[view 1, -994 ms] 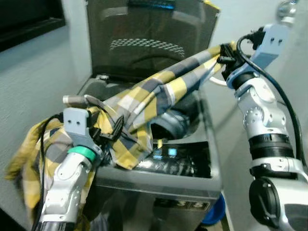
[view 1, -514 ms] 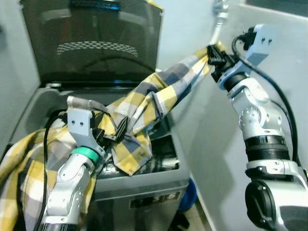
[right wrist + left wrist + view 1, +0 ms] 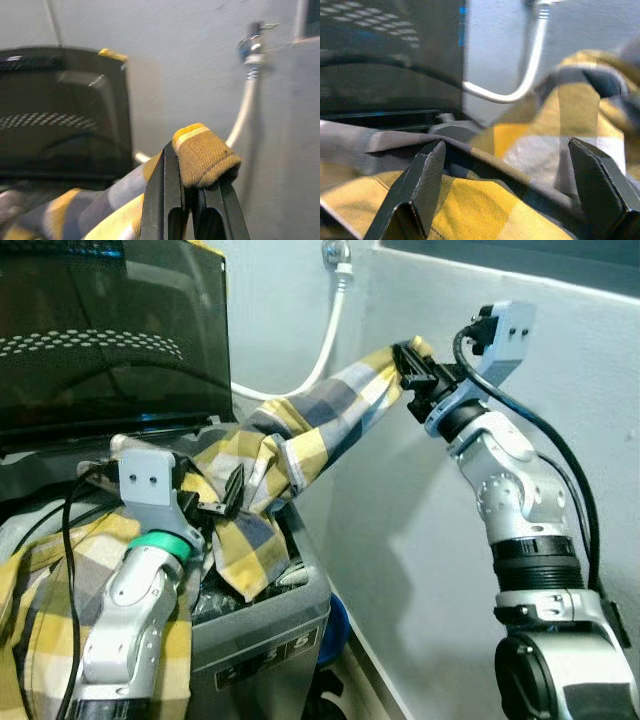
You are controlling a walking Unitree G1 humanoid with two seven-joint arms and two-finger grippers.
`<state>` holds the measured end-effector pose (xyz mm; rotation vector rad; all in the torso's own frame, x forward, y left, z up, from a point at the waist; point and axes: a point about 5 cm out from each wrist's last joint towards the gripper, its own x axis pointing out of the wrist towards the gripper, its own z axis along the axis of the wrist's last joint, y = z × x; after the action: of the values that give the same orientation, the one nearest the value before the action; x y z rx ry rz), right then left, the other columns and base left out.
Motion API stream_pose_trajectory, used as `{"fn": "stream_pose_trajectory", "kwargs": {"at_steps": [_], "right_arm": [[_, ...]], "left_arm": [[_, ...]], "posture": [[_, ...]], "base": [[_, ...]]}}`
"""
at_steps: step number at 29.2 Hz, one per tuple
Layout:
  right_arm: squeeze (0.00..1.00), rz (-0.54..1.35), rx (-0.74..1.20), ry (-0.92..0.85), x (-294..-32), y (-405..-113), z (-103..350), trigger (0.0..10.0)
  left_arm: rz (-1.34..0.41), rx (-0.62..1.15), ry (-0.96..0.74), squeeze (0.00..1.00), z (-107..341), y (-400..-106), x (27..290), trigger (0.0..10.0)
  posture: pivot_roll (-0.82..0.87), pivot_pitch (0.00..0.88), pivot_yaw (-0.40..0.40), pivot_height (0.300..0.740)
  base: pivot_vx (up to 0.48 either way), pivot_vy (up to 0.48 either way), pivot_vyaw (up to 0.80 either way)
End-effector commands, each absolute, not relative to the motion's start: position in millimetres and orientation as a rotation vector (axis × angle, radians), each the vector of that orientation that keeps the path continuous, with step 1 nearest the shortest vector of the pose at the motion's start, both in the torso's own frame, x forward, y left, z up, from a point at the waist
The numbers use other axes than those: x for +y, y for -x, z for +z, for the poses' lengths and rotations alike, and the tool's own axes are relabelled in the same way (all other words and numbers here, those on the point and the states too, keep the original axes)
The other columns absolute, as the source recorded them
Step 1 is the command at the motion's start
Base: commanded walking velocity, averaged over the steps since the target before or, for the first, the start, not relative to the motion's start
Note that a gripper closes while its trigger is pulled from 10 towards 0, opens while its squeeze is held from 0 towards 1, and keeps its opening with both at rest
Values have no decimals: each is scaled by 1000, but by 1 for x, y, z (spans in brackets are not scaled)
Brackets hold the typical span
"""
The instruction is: Clothes washing
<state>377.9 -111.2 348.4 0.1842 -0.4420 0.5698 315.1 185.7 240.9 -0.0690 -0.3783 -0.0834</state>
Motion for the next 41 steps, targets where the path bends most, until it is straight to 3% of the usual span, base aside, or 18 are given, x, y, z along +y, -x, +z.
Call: {"fn": "stream_pose_trajectory", "kwargs": {"at_steps": [1,6,17,21,22,24,25,30,31,32,36,38,41], "right_arm": [[0,596,-424,-175,-108,-376,345,10000],[0,631,-397,-181,-99,-373,339,10000],[0,596,-405,-197,-105,-373,340,10000],[0,545,-445,-219,-113,-373,348,10000],[0,545,-445,-219,-113,-373,348,10000],[0,531,-456,-226,-116,-372,352,10000],[0,531,-456,-226,-116,-372,352,10000],[0,544,-453,-221,-116,-372,355,10000],[0,544,-453,-221,-116,-372,355,10000],[0,549,-452,-217,-115,-372,356,10000],[0,552,-452,-214,-115,-373,357,10000],[0,559,-454,-209,-114,-374,359,10000],[0,560,-455,-208,-114,-375,360,10000]], "left_arm": [[-60,-381,79,0,246,-314,187,10000],[-41,-337,99,0,246,-315,188,10000],[-49,-363,10,0,258,-317,197,10000],[-338,-456,90,0,280,-308,169,10000],[-338,-456,90,0,280,-308,169,10000],[-655,-500,155,0,293,-282,138,10000],[-655,-500,155,0,293,-282,138,10000],[-1075,-495,226,0,311,-242,110,10000],[-1075,-495,226,0,311,-242,110,10000],[-1183,-420,180,0,306,-233,107,10000],[-1249,-362,144,0,301,-227,105,10000],[-1284,-36,-79,0,260,-220,107,10000],[-1265,69,-147,0,247,-219,111,10000]], "posture": [[11,0,-37,740],[10,0,-41,740],[14,5,-36,740],[7,6,-20,740],[7,6,-20,740],[-1,10,-13,740],[-1,10,-13,740],[3,11,-20,740],[3,11,-20,740],[9,12,-25,740],[9,12,-25,740],[18,12,-32,740],[18,12,-32,740]], "base": [[0,0,0],[0,0,0],[0,0,0],[0,0,0],[0,0,0],[0,0,0],[0,0,0],[0,0,0],[0,0,0],[0,0,0],[0,0,0],[0,0,0],[0,0,0]]}}
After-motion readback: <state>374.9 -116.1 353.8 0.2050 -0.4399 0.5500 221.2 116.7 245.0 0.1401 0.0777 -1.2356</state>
